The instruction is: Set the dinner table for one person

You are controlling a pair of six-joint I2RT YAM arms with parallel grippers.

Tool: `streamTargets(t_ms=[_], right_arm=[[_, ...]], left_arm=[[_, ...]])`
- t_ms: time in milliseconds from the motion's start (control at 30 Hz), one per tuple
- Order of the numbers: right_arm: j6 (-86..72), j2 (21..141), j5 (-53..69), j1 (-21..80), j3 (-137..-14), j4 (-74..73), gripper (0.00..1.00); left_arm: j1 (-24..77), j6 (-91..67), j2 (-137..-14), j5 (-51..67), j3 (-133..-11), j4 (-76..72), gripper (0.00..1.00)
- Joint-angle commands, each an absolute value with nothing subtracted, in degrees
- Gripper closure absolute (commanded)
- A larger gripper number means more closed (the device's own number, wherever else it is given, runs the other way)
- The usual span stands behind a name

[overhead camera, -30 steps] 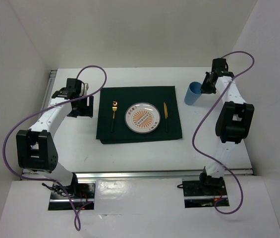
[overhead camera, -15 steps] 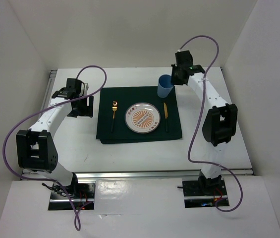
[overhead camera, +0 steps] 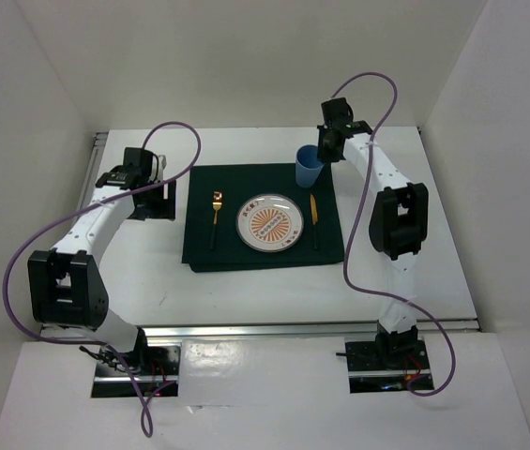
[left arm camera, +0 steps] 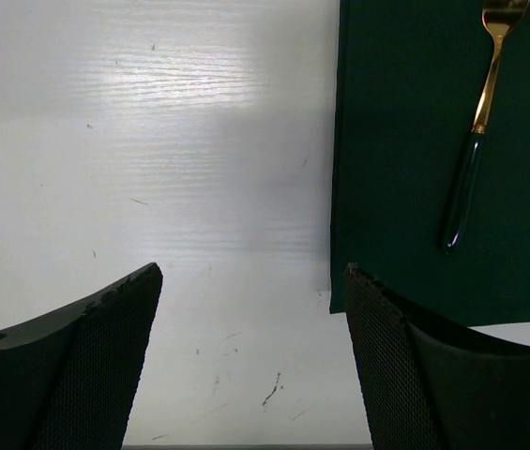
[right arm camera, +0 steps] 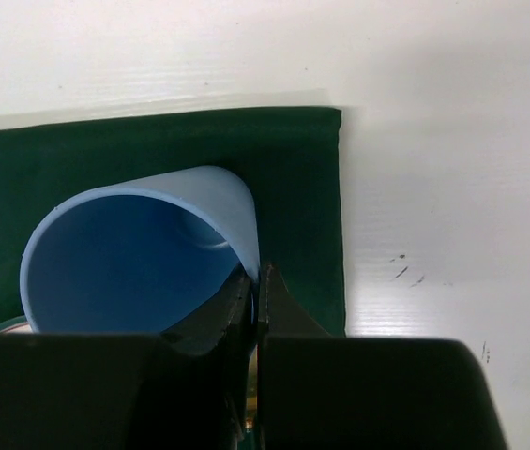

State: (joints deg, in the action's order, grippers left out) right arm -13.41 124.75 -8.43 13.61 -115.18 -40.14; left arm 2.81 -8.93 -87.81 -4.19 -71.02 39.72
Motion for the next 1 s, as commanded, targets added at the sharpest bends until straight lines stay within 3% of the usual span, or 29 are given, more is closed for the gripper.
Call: streamTargets(t_ms=[0,267,333,400,433,733,967], right_arm=[[-13.45,123.66,-8.88,13.54,-117.33,-41.31,1.0],[-13.97,124.8,-9.4,13.54,-117.69,-42.54,1.0],[-13.97,124.8,-9.4,13.54,-118.21,-43.07,0.87],[-13.97,124.8,-8.88,13.54,-117.69,-42.54,0.57],[-13.97,124.2,-8.88,13.54,-117.69,-42.54,0.48],[-13.45,122.61,-7.12,13.54,-122.95,-41.31,0.34],[-12.92,114.45,-9.66,12.84,-123.14,-40.26,0.24]], left_arm=[[2.46,-7.91,-85.87,-3.6,-70.4,38.85,0.16],[2.46,-7.91,-85.87,-3.6,-70.4,38.32,0.16],[2.46,-7.91,-85.87,-3.6,-70.4,38.32,0.16],[2.46,-7.91,-85.87,-3.6,-69.88,38.32,0.16],[2.46,-7.91,-85.87,-3.6,-69.87,38.32,0.16],[2.46,-7.91,-85.34,-3.6,-69.35,38.32,0.16],[2.46,-7.38,-84.29,-4.13,-69.35,37.8,0.16]])
